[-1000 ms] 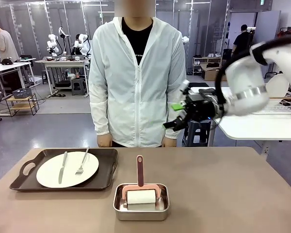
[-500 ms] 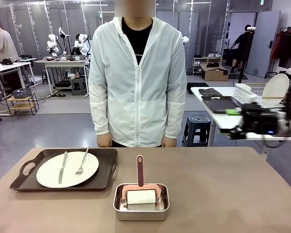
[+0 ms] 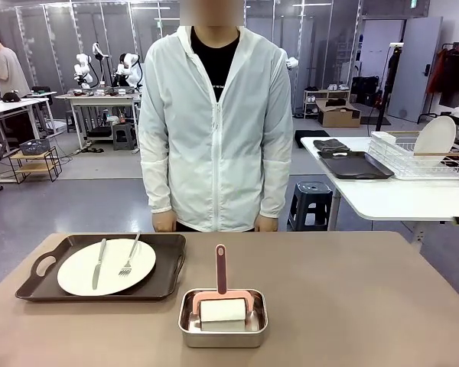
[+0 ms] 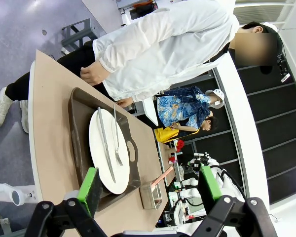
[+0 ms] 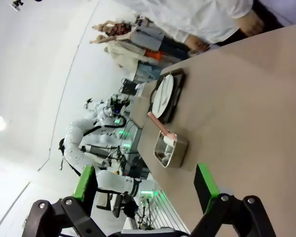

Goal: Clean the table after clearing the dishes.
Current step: When the right (or left) Handle tray is removed, use the right hand (or left hand) to clean the right (or left) side of the table with the Lint Roller.

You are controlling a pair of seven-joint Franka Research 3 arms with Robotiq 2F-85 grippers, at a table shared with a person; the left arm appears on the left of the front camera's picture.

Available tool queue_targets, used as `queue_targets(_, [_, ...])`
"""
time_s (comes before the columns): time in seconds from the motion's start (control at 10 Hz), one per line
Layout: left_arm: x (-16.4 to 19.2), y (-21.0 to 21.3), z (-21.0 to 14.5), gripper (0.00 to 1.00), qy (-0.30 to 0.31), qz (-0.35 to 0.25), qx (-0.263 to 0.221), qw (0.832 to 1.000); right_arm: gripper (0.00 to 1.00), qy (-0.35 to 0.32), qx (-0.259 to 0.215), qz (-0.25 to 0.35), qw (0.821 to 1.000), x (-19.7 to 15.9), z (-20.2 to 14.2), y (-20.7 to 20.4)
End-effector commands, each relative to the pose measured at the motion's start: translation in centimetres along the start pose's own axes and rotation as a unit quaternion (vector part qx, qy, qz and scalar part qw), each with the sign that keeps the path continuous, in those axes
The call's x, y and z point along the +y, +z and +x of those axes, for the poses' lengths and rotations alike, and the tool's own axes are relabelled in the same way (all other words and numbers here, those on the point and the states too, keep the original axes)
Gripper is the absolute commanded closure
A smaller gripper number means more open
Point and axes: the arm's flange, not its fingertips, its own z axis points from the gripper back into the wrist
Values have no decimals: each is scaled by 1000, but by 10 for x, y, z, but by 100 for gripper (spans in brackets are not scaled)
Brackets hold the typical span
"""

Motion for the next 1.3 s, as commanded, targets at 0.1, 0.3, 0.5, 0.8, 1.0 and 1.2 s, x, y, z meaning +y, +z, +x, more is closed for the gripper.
queue_targets(0.1, [-3, 3, -2, 0, 0, -2, 6, 1000, 0, -1, -33, -37, 999, 30, 3, 42])
queue_targets(0.3, [-3, 3, -2, 0, 0, -2, 6, 1000, 0, 5, -44, -60, 997, 41, 16, 45])
queue_targets(0.5, [-3, 3, -2, 0, 0, -2, 6, 1000, 0, 15, -42, -39, 998, 28, 2, 57])
queue_targets(0.8, [-3, 3, -2, 0, 0, -2, 6, 1000, 0, 15, -42, -39, 998, 28, 2, 57])
queue_targets(1.0, [-3, 3, -2, 0, 0, -2, 6, 1000, 0, 15, -42, -39, 998, 28, 2, 57])
queue_targets(1.2, [-3, 3, -2, 0, 0, -2, 6, 1000, 0, 15, -42, -39, 998, 28, 2, 57])
